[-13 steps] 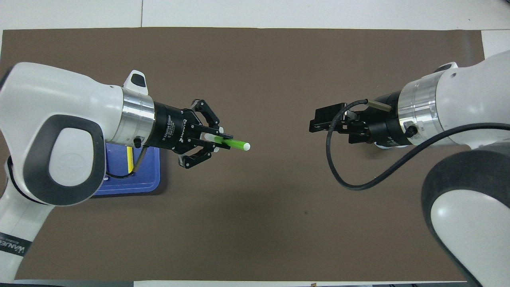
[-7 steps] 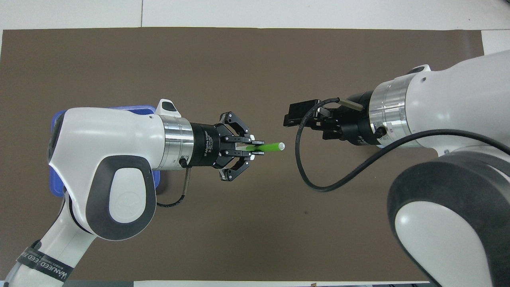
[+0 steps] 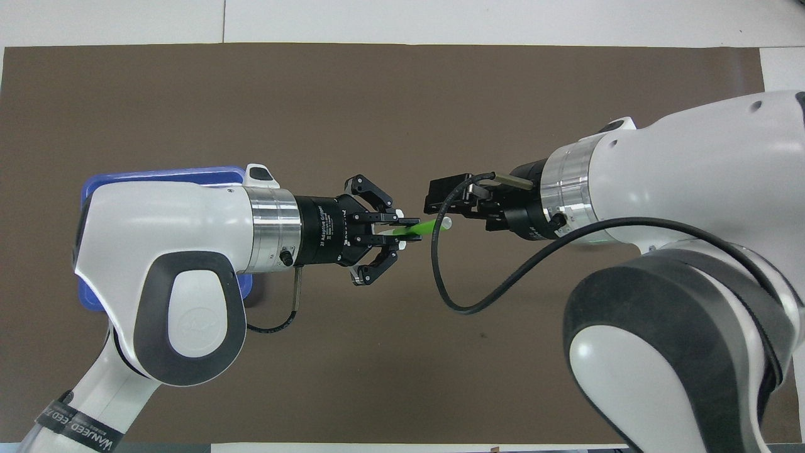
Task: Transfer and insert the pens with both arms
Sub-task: 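Grasp the green pen tip with the right gripper from the left gripper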
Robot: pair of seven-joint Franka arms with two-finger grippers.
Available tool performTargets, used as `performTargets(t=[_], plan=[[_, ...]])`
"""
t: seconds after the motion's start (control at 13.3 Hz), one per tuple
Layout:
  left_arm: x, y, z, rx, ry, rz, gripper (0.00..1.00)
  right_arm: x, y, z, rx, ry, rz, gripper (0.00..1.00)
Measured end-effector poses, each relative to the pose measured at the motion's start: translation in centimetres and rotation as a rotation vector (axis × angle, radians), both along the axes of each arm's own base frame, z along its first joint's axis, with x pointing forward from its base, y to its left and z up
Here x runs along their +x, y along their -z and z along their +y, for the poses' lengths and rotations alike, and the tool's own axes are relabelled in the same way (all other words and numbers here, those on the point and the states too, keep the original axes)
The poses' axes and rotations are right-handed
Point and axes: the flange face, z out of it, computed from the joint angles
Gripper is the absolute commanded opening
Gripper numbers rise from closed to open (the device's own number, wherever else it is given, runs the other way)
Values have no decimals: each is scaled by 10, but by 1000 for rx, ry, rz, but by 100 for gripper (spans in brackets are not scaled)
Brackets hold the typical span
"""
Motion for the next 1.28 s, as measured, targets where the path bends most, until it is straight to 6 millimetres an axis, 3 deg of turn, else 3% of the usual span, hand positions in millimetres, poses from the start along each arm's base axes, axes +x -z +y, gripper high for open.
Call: performTargets(t=[0.53, 0.83, 1.05, 1.28], plan=[[1, 1, 0, -24, -38, 4, 0, -5, 6, 0, -5, -5, 11, 100], [0, 5, 0, -30, -56, 8, 0, -11, 4, 10, -5, -26, 9, 100], [0, 6, 0, -35, -64, 13, 0, -11, 4, 10, -4, -25, 7, 83], [0, 5, 0, -37, -65, 13, 0, -6, 4, 9, 7, 1, -30, 83]])
